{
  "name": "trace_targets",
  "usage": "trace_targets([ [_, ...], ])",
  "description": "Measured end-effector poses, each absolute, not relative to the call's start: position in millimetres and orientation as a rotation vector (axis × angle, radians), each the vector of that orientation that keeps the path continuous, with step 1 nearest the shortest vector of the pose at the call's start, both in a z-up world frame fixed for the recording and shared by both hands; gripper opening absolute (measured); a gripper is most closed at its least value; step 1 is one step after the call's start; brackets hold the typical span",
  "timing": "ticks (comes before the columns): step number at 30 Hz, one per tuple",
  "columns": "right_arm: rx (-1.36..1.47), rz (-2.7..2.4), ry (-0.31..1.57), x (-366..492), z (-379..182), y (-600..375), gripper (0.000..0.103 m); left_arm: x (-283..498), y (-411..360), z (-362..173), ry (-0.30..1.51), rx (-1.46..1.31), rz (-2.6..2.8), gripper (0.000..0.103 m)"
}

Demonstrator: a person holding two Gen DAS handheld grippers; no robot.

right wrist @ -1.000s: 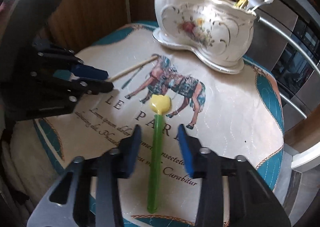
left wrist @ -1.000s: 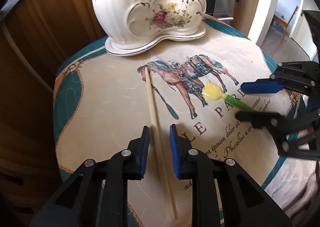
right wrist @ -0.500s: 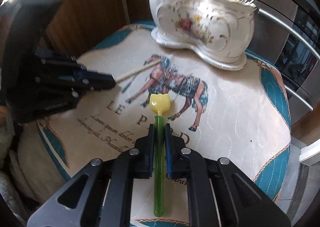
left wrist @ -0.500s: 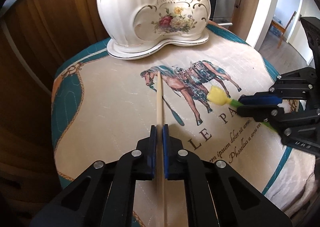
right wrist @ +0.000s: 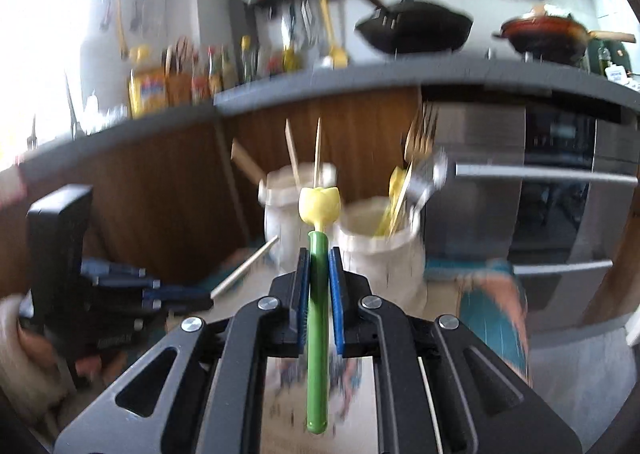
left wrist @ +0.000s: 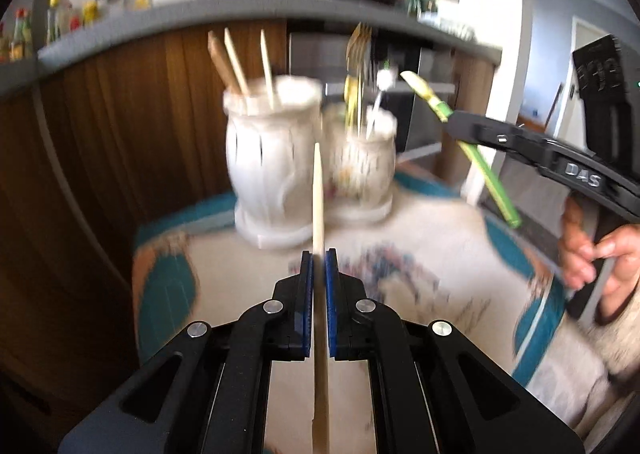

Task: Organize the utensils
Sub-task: 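Carry the chopstick and green-handled utensil up over the ceramic pot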

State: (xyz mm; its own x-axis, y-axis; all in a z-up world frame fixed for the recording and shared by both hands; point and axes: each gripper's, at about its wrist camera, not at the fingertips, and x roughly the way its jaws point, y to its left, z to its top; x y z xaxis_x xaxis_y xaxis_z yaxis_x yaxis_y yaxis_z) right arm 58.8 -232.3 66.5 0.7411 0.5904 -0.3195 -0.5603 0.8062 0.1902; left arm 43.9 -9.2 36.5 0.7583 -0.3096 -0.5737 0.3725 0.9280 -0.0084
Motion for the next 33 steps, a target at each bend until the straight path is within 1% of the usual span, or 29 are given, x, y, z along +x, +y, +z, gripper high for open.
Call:
trace_targets([
  [3, 0.128, 0.603, 0.291, 77, 83, -232, 0.010, 56, -10, 63, 0.491, 0.080, -0.373, 0.007],
  [8, 0.272, 0.606, 0.217, 115, 97, -235, 0.010, 91, -14, 103, 0.308, 0.015, -0.351, 0.007],
  [14, 0.293, 0.588, 0.192, 155, 96, -224, 0.010, 131, -13, 126, 0.204, -0.083, -0.356, 0.007],
  [18, 0.299, 0.568, 0.182, 168, 87, -223, 0.010, 153, -19, 125, 0.160, -0.109, -0.347, 0.007],
  [24, 0.239, 0.552, 0.192, 176, 72, -211, 0.010, 163, -39, 116, 0.065, -0.002, -0.289, 0.007],
  [33, 0.188, 0.548, 0.213, 171, 59, -209, 0.010, 158, -50, 97, 0.051, 0.098, -0.294, 0.007],
])
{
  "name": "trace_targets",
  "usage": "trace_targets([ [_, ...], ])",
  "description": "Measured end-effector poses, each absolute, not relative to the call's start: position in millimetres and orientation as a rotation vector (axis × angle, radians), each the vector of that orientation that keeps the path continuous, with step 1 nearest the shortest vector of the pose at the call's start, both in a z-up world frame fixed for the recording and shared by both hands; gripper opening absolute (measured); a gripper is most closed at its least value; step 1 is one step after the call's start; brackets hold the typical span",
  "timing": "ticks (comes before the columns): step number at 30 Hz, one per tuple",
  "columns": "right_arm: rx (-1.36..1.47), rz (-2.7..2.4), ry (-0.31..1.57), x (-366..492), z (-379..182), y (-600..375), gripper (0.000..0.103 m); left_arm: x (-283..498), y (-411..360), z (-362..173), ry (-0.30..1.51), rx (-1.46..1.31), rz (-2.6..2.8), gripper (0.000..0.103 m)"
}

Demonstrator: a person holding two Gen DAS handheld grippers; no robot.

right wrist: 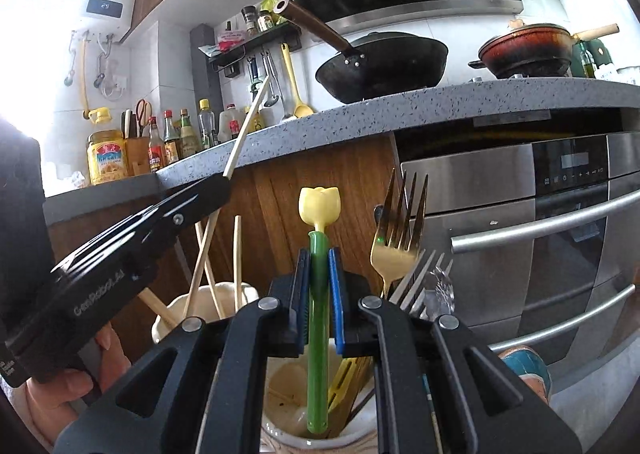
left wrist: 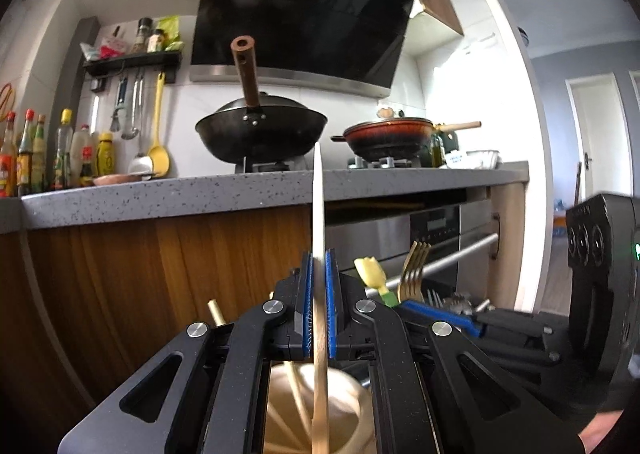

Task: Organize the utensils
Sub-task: 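Carry the chopstick and green-handled utensil up over the ceramic pot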

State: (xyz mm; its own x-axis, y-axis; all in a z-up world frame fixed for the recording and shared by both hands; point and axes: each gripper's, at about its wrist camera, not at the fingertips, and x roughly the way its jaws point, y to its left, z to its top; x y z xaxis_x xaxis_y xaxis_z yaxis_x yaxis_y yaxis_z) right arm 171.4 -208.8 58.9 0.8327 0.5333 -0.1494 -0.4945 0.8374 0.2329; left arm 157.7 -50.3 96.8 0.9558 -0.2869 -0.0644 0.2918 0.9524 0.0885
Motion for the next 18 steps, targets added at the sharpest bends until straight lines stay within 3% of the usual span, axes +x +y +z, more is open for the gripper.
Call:
trace_targets([
  [18, 0.184, 0.545, 0.263, 133, 40, -229, 0.010, 114, -35, 64, 0.204, 0.121, -0.285, 0.007],
])
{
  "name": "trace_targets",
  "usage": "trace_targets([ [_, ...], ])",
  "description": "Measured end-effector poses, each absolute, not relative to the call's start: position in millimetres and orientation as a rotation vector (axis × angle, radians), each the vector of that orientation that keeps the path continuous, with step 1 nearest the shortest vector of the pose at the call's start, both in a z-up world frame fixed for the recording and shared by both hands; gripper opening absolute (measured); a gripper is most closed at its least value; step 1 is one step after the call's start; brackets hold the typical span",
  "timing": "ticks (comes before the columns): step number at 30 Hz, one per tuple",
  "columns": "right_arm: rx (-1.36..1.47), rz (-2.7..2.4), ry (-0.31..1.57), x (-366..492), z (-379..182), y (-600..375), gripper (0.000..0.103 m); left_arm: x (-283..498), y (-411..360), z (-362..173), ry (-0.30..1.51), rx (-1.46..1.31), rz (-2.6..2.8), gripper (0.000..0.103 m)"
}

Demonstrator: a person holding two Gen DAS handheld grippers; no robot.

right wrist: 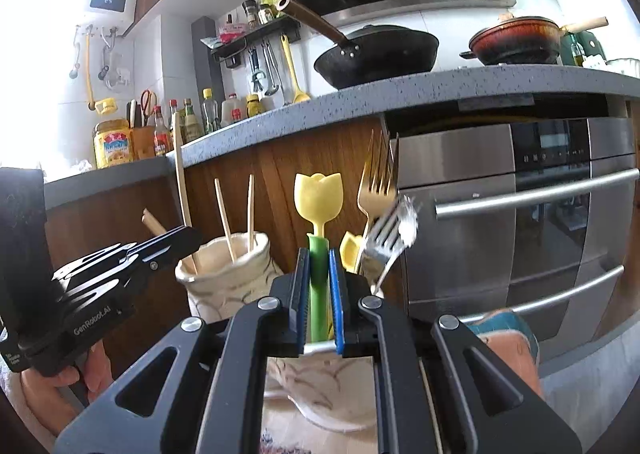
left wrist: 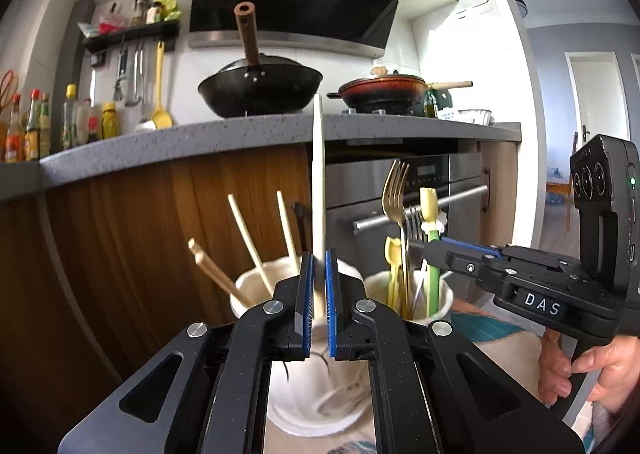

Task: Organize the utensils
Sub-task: 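Carry the chopstick and green-handled utensil up over the ceramic pot, then open the left gripper over the tall vase while the right releases the green utensil into the shorter pot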

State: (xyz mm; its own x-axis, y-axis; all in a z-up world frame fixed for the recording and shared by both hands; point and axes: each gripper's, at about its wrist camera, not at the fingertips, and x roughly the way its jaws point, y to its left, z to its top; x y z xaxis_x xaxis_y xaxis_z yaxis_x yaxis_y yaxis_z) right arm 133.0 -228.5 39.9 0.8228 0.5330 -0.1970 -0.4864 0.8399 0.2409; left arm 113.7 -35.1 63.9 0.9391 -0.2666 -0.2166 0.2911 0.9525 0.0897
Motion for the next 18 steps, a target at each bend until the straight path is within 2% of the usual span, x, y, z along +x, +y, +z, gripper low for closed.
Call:
trace_targets([
  [9, 0.170, 0.539, 0.289, 128, 34, -229, 0.010, 112, -35, 55, 0.230, 0.117, -0.314, 0.007],
  [11, 0.160, 0.530, 0.299, 129, 32, -227, 0.010, 112, -34, 55, 0.230, 0.109, -0.323, 0.010],
  [13, 0.156, 0.523, 0.311, 132, 30, -227, 0.010, 111, -34, 55, 0.228, 0.105, -0.332, 0.018],
  [18, 0.162, 0.517, 0.315, 133, 29, -228, 0.012, 111, -37, 55, 0.226, 0.125, -0.320, 0.019],
])
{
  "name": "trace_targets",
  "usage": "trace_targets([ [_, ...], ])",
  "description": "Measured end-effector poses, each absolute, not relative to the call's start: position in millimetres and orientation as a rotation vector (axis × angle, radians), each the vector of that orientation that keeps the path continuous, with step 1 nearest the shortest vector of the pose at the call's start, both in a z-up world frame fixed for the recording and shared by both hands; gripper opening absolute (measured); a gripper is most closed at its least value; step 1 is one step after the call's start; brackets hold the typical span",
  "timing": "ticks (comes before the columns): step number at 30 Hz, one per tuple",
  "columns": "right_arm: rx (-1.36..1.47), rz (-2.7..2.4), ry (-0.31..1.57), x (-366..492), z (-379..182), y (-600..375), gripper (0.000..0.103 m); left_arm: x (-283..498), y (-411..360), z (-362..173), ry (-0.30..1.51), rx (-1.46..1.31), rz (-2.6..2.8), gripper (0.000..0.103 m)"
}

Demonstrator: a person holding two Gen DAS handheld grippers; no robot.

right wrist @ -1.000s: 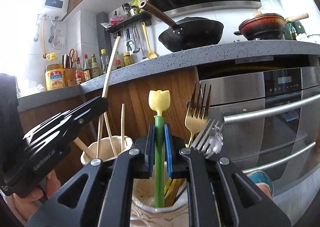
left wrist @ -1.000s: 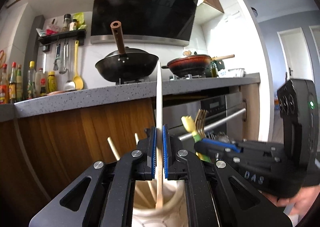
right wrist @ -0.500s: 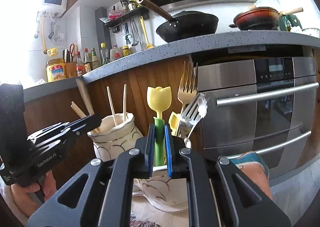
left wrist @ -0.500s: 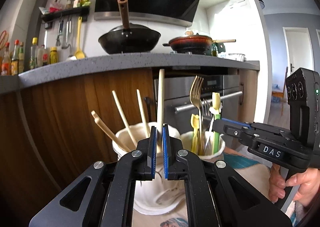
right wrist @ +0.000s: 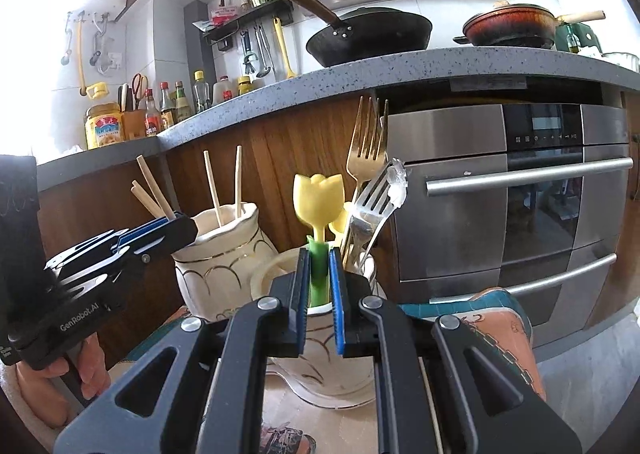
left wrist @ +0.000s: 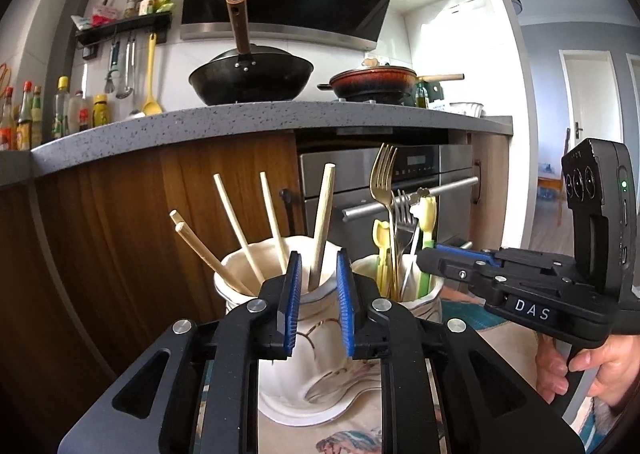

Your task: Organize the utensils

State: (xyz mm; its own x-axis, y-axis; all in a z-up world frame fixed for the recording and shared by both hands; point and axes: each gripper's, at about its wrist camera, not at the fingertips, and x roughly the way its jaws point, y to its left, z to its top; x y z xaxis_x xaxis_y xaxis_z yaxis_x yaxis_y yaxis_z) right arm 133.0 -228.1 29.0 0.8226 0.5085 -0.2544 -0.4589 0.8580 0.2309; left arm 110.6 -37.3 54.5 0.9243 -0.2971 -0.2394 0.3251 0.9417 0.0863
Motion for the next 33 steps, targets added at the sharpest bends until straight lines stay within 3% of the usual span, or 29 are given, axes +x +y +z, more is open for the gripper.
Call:
trace_targets([
  [2, 0.160, 0.507, 0.312, 132, 29, -229, 0.020, 111, -37, 55, 0.231, 0.120, -0.317, 0.023],
  [3, 0.160, 0.504, 0.308, 131, 29, -229, 0.028, 111, -37, 55, 0.235, 0.118, -0.314, 0.032],
  [4, 0.158, 0.500, 0.305, 131, 29, -230, 0.029, 111, -37, 55, 0.241, 0.113, -0.314, 0.038],
  [14, 0.143, 0.452, 0.289, 99, 31, -240, 0.030, 71, -24, 46, 0.278, 0.086, -0.284, 0.043],
  [20, 0.094, 0.426, 0.283, 74, 30, -237, 0.043, 46, -16, 32, 0.306, 0.096, -0.238, 0.058],
  [24, 0.070, 0.417, 0.291, 61, 28, -233, 0.057, 34, -12, 26, 0.294, 0.099, -0.205, 0.071],
  [28, 0.043, 0.398, 0.295, 53, 25, -231, 0.072, 30, -7, 23, 0.290, 0.097, -0.174, 0.079],
  [33, 0.003, 0.367, 0.286, 53, 21, -228, 0.080, 31, 3, 20, 0.290, 0.073, -0.142, 0.086],
])
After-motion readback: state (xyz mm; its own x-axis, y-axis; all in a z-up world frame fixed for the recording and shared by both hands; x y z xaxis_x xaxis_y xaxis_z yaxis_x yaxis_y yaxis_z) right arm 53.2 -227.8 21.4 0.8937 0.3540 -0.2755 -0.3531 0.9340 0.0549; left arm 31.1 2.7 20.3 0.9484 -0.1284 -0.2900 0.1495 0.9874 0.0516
